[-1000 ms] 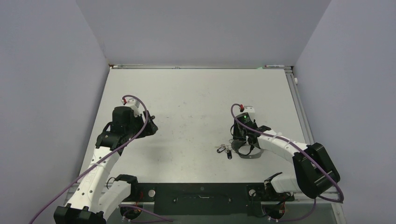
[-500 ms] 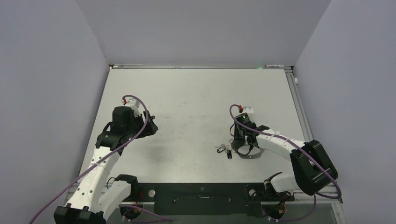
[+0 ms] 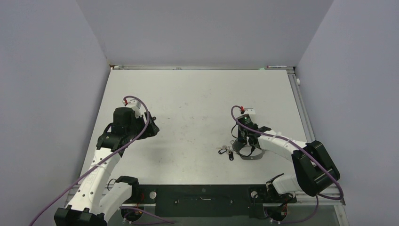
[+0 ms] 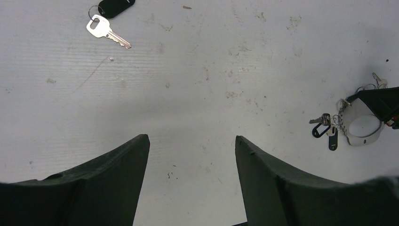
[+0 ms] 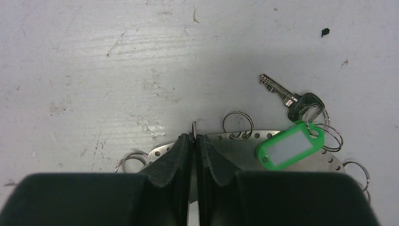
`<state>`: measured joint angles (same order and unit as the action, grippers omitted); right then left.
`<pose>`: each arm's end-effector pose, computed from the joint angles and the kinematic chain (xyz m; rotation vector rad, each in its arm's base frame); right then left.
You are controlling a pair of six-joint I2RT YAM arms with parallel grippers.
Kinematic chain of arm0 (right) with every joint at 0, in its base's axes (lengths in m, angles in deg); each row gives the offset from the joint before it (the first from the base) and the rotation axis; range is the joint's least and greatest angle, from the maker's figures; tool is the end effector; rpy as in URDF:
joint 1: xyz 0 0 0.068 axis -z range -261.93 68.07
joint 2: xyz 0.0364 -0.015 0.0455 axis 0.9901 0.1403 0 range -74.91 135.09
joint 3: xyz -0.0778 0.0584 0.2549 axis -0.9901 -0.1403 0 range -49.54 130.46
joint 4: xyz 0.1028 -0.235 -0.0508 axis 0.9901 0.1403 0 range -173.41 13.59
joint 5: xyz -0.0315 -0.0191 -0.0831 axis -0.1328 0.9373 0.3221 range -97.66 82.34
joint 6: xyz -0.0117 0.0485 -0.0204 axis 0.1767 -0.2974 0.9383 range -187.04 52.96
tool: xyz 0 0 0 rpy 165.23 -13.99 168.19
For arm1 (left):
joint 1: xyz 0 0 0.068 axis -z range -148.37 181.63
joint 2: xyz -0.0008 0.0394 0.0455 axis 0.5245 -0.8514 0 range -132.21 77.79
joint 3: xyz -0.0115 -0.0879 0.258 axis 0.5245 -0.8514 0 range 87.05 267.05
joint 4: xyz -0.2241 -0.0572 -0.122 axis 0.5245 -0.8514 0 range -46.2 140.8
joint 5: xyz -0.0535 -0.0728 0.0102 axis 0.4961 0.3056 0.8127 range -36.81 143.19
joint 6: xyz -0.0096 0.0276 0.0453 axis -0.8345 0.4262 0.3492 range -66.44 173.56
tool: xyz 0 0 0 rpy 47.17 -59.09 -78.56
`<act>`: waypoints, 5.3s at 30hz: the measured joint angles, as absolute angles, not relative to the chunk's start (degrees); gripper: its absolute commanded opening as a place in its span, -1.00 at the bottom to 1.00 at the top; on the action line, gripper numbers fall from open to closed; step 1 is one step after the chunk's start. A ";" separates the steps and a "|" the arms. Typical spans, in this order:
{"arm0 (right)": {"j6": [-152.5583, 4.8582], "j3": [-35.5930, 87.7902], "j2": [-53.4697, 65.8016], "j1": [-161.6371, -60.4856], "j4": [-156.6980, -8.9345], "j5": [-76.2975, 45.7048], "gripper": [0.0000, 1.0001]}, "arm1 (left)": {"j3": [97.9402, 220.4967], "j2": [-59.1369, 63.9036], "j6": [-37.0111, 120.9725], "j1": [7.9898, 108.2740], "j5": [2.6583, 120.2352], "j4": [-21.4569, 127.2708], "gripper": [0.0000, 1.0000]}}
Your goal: Put the keys on the keyring
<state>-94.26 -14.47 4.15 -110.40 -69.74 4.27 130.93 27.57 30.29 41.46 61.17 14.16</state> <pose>0.2198 0.1108 0.1537 0.0495 2.5472 0.1096 0.1776 -0.0356 0.2744 -0.2047 2.3467 -0.4492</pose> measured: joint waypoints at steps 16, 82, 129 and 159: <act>-93.56 -14.23 2.80 -110.40 -69.08 2.89 0.17 | 130.93 27.00 30.32 41.46 61.17 14.14 0.28; -114.30 61.01 72.54 -134.49 -98.31 -28.36 -0.06 | 133.13 45.23 29.66 37.04 45.70 13.68 0.55; -96.31 -6.07 -17.46 -128.30 -61.83 10.30 -0.07 | 132.24 -1.06 29.29 67.77 41.52 38.62 -0.08; -98.35 -8.61 -21.35 -128.41 -57.98 11.20 -0.07 | 139.80 -19.33 33.27 67.14 47.47 42.14 -0.55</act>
<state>-98.35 -8.61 -21.35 -128.41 -57.98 11.20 139.80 -19.33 33.27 67.14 47.47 42.14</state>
